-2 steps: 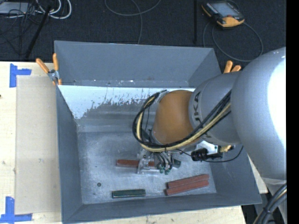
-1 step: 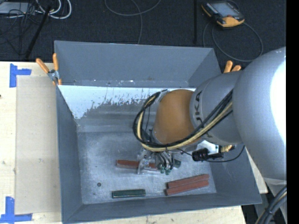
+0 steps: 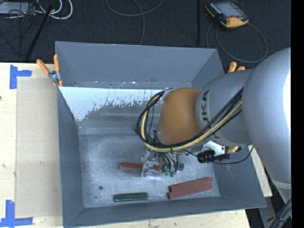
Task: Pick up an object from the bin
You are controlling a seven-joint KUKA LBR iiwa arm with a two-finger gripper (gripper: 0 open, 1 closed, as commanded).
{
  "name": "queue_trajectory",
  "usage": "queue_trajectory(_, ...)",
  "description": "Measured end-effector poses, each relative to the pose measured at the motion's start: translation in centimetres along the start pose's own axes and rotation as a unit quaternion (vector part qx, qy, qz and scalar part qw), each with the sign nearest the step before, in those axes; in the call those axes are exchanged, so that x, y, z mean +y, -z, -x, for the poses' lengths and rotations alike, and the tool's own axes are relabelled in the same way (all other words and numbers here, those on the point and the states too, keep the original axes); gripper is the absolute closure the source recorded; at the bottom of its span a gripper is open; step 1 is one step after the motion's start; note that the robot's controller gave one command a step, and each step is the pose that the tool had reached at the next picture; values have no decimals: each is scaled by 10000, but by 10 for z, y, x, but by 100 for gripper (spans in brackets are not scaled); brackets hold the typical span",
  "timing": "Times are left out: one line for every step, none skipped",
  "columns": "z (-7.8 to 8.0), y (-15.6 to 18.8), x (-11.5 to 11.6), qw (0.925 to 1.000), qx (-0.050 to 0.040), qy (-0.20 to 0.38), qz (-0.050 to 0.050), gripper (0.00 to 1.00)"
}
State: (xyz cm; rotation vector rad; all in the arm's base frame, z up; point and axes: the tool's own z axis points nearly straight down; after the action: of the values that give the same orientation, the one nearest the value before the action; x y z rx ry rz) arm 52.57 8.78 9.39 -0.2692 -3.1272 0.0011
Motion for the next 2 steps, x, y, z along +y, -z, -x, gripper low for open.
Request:
queue_trajectory(1,14,0,10000,-12,1,8,100)
queue_trajectory(1,22,0,10000,-19,3,10,100)
